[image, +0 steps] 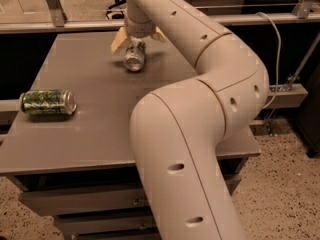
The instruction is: Place 7up can upright
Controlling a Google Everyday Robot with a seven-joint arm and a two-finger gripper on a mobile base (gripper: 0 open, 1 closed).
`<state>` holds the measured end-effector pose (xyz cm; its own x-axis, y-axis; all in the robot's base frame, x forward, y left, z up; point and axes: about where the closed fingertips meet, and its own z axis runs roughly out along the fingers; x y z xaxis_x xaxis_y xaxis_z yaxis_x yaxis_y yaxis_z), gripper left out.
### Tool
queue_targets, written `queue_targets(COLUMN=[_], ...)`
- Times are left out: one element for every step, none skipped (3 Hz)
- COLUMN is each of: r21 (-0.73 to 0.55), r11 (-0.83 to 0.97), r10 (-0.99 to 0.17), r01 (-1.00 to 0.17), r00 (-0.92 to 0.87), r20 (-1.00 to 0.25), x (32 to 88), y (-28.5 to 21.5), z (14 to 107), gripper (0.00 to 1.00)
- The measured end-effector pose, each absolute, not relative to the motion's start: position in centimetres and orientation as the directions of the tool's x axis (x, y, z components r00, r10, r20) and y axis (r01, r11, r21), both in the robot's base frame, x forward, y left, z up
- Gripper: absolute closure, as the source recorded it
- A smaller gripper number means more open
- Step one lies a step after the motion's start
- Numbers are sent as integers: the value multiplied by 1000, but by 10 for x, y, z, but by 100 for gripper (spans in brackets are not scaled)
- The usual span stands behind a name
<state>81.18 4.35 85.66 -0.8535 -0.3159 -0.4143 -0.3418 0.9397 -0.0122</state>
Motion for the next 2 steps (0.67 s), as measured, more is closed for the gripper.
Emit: queue_targets(r21=[-23,-23], r11=[934,931], r10=[-337,-344], r01=[-357,-364], r00=[-855,-855], r20=[-393,-390], x=[814,816], y=[45,47], z=[853,853], gripper=[34,58])
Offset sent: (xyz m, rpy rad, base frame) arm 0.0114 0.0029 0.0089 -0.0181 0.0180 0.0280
